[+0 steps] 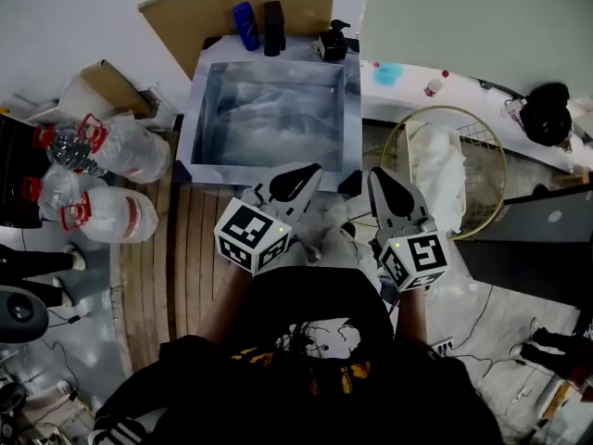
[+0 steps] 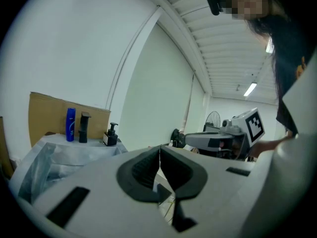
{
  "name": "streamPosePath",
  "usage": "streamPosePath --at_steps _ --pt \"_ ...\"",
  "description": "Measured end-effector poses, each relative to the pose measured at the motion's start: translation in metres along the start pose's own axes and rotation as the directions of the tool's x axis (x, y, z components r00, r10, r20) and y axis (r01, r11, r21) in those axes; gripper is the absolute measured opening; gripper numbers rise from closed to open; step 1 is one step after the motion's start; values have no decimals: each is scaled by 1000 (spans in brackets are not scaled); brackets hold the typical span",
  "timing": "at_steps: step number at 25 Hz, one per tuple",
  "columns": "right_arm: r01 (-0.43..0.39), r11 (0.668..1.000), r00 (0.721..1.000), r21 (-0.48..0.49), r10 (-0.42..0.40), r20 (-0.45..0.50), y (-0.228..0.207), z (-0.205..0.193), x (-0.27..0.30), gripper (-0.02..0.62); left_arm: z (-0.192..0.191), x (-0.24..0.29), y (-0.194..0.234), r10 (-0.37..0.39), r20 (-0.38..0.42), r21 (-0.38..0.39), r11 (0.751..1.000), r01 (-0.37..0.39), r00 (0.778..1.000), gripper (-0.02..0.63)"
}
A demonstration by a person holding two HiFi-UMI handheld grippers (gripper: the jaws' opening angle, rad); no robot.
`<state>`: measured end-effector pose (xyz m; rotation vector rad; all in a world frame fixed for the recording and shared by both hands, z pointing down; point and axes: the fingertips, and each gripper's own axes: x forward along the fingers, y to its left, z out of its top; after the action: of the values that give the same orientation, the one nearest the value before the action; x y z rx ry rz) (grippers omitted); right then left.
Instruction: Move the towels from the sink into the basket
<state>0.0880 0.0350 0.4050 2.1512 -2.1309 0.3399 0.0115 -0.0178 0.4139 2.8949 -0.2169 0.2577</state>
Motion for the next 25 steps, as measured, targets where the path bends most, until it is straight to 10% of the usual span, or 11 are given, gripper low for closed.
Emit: streamPosePath --at_steps 25 --pt "141 989 990 -43 -142 -17 -33 -1 -36 5 -9 -28 -4 -23 3 -2 1000 23 1000 8"
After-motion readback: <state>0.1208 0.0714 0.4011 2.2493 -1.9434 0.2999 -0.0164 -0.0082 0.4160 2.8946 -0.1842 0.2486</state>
